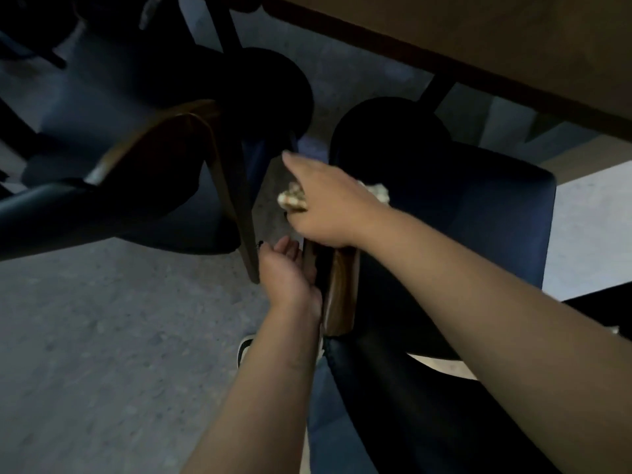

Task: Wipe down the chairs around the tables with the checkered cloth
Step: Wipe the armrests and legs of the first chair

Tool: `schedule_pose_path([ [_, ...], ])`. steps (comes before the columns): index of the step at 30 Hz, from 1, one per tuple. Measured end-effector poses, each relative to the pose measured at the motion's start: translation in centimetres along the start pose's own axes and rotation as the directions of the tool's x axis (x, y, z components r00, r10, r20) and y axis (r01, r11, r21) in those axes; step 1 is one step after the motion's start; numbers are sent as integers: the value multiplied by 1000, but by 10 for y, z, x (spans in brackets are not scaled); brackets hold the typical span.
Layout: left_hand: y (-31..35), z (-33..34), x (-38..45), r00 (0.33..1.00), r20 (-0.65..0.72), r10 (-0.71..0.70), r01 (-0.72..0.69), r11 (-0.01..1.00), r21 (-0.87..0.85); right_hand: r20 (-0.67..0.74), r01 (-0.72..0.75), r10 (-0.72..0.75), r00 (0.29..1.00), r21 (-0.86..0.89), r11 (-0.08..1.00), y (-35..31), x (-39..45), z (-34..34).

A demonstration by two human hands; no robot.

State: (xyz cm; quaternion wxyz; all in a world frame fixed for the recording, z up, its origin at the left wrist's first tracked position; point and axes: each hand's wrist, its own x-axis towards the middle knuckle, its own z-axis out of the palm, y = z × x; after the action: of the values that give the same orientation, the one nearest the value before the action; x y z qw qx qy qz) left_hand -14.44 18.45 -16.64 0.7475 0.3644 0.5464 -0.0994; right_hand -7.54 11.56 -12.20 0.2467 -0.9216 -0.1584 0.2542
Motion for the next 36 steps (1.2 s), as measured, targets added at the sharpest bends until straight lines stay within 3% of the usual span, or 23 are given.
schedule_pose_path([
  [2, -4, -4, 6, 1000, 9, 12, -12, 1000, -21, 49, 91, -86, 995, -115, 989, -6, 9, 1],
  [4, -5, -9, 9, 999, 23, 29, -28, 998, -56, 113, 185, -153, 982, -380, 906, -13, 11, 7],
  [6, -7, -20, 12, 999, 31, 32, -30, 997, -72, 162, 172, -97, 982, -559, 811, -15, 10, 8],
  [9, -9, -40, 17, 998, 47, 33, -30, 998, -60, 168, 126, -26, 985, -619, 775, -23, 1, 2],
  [11, -6, -52, 21, 998, 63, 27, -24, 998, -50, 189, 252, -168, 968, -693, 676, -37, -16, 5],
  [13, 0, -62, 23, 997, 72, 9, -7, 1000, -19, 326, 367, -188, 927, -676, 639, -51, -37, 10],
  [16, 9, -77, 22, 992, 118, -34, 26, 998, 64, 469, 319, 54, 881, -676, 665, -64, -45, 12],
  [20, 28, -94, 15, 980, 191, -56, 24, 986, 163, 548, 283, 365, 752, -770, 572, -75, -26, 29],
  [23, 42, -104, 8, 966, 248, -75, 16, 973, 230, 578, 299, 489, 653, -790, 535, -81, -22, 47],
  [25, 53, -110, 5, 954, 286, -88, 9, 964, 266, 556, 273, 515, 652, -806, 526, -88, -33, 50],
  [29, 69, -114, -5, 935, 339, -101, -19, 942, 334, 407, 134, 345, 846, -788, 600, -102, -81, 52],
  [32, 68, -111, -19, 913, 387, -127, -52, 907, 418, 42, -71, 149, 988, -733, 677, -108, -121, 55],
  [34, 63, -104, -30, 894, 420, -153, -78, 872, 483, -269, -211, 47, 962, -621, 755, -101, -151, 56],
  [36, 55, -96, -43, 873, 461, -160, -141, 822, 551, -483, -372, 149, 863, -406, 835, -96, -179, 59],
])
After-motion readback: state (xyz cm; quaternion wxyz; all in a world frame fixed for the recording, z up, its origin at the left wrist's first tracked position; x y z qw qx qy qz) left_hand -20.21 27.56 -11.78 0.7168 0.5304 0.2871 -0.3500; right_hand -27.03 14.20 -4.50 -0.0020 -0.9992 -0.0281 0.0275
